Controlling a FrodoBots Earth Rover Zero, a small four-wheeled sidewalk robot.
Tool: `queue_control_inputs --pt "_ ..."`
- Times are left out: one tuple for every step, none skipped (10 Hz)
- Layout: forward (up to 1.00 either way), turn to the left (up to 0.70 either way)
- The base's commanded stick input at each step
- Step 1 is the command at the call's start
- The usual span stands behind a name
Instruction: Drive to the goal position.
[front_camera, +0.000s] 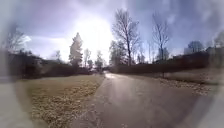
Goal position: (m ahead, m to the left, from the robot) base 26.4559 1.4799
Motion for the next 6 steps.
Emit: queue_control_inputs --pt "1.0 0.0" --pt "1.0 0.0" --pt "1.0 0.0" --pt "1.0 0.0" --pt "1.0 0.0" --pt "1.0 0.0"
